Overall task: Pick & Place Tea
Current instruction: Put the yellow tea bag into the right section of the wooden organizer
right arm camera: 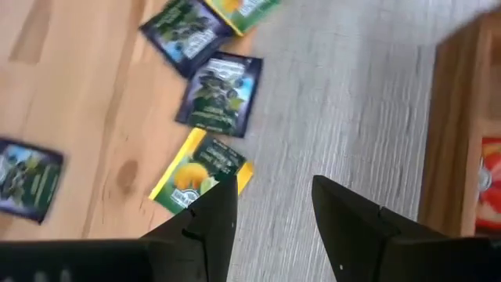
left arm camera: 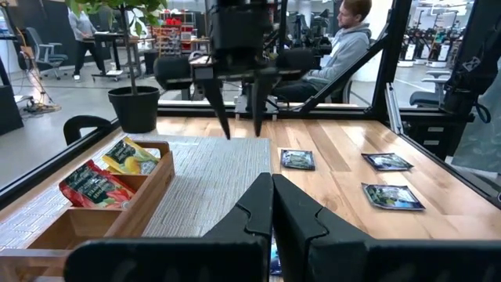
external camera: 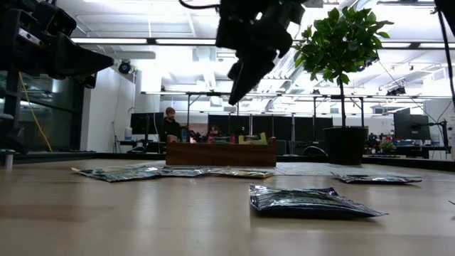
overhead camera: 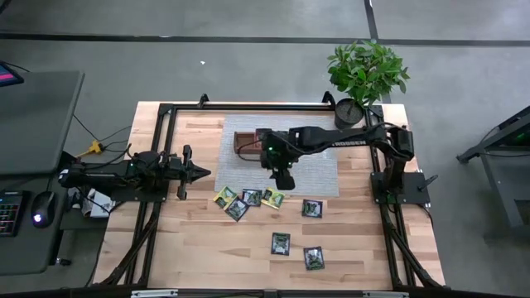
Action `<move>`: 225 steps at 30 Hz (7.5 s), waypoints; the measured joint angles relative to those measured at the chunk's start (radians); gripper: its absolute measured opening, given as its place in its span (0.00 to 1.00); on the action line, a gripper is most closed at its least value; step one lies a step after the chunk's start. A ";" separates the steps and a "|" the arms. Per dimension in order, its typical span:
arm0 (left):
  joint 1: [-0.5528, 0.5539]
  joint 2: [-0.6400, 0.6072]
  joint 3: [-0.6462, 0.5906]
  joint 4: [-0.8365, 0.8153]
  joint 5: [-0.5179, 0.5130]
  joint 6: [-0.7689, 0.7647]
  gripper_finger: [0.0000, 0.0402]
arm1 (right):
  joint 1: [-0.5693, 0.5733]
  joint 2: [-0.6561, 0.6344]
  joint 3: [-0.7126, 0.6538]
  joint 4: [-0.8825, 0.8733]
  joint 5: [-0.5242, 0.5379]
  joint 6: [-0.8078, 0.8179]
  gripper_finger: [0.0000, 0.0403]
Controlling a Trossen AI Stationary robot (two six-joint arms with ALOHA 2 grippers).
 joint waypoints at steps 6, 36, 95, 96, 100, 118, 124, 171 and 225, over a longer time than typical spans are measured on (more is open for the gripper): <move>0.000 0.000 0.000 0.000 0.000 0.000 0.00 | 0.012 0.125 0.205 -0.179 -0.013 -0.138 0.40; 0.000 0.000 0.000 0.000 0.000 0.000 0.00 | 0.144 0.355 0.393 -0.281 0.238 -0.234 0.47; 0.000 0.000 0.000 0.000 0.000 0.000 0.00 | 0.168 0.386 0.260 -0.183 0.128 -0.446 0.56; 0.000 0.000 0.000 0.000 0.000 0.000 0.00 | 0.168 0.390 0.260 -0.175 0.129 -0.452 0.56; 0.000 0.000 0.000 0.000 0.000 0.000 0.00 | 0.168 0.402 0.261 -0.158 0.129 -0.459 0.56; 0.000 0.000 0.000 0.000 0.000 0.000 0.00 | 0.133 0.404 0.260 -0.173 0.020 -0.295 0.49; 0.000 0.000 0.000 0.000 0.000 0.000 0.00 | 0.128 0.404 0.260 -0.173 0.044 -0.238 0.40; 0.000 0.000 0.000 0.000 0.000 0.000 0.00 | 0.142 0.143 0.269 -0.304 0.398 0.119 0.00; 0.000 0.000 0.000 0.000 0.000 0.000 0.00 | -0.016 0.363 0.265 0.008 0.132 -0.367 0.55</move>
